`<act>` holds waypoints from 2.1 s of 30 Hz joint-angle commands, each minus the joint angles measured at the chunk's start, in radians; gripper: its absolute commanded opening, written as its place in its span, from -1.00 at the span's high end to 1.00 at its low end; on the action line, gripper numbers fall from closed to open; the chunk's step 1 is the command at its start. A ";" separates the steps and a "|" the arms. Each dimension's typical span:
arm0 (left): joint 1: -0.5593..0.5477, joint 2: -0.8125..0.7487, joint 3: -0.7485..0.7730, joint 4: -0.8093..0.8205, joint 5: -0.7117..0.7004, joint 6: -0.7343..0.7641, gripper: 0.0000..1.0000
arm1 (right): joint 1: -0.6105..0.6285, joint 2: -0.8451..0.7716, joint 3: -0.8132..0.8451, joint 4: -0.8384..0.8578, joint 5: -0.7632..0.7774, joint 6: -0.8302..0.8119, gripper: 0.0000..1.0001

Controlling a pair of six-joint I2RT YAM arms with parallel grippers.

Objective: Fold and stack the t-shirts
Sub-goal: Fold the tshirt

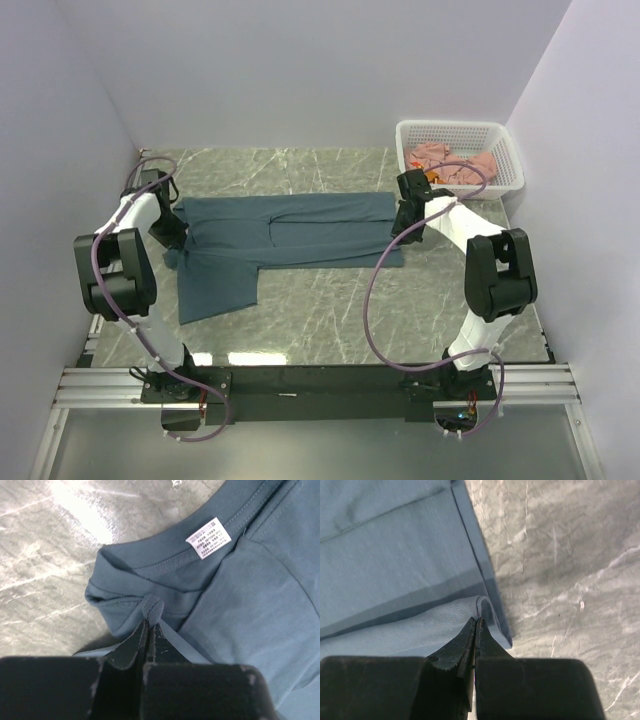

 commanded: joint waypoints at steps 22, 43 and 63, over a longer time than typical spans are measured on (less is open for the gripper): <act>0.004 0.018 0.077 0.035 -0.018 0.005 0.97 | -0.034 0.042 0.047 0.041 0.046 -0.021 1.00; 0.004 0.083 0.054 0.116 0.038 0.001 0.61 | -0.048 0.117 0.071 0.083 0.007 -0.009 0.83; 0.001 -0.334 -0.230 0.044 0.008 0.002 -0.92 | 0.026 -0.259 -0.102 0.066 -0.063 -0.037 -0.02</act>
